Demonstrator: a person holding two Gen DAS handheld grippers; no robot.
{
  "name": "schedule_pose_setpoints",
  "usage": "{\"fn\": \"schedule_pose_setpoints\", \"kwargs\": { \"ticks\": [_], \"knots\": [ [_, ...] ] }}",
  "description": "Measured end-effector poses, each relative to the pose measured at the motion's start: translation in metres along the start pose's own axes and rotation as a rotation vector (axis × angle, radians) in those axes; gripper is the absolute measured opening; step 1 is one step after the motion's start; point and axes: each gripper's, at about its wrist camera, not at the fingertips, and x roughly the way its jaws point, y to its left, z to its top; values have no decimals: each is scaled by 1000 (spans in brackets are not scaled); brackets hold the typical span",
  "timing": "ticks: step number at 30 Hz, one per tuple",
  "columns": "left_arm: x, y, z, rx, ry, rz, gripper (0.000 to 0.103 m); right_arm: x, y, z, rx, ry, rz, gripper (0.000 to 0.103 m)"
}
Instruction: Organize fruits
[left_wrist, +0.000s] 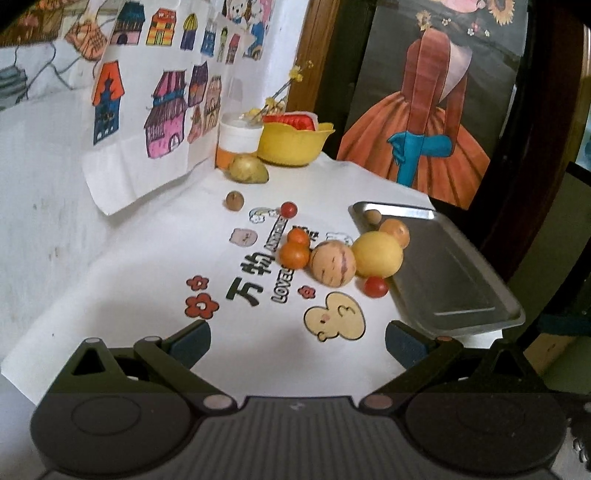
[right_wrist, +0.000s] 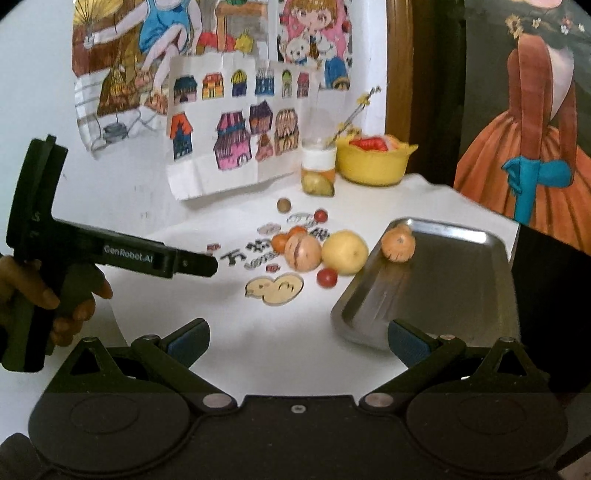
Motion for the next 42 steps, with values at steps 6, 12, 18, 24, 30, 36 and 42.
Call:
{"fn": "schedule_pose_setpoints", "kwargs": {
  "ticks": [6, 12, 18, 24, 30, 36, 42],
  "knots": [
    [8, 6, -5, 20, 17, -7, 103, 23, 2, -8, 32, 52, 14, 102],
    [20, 6, -9, 52, 37, -26, 103, 43, 8, -12, 24, 101, 31, 102],
    [31, 7, -6, 63, 51, -54, 103, 55, 8, -10, 7, 124, 34, 102],
    [40, 6, -1, 80, 52, -59, 103, 65, 3, -7, 12, 134, 44, 102],
    [50, 2, 5, 95, 61, -69, 103, 75, -3, -2, 14, 137, 48, 102],
    [58, -2, 13, 110, 53, -87, 103, 83, -10, 4, 0, 123, 42, 102],
    [67, -7, 20, 143, 31, -97, 103, 93, -14, 8, -27, 114, 28, 102]
  ]
}}
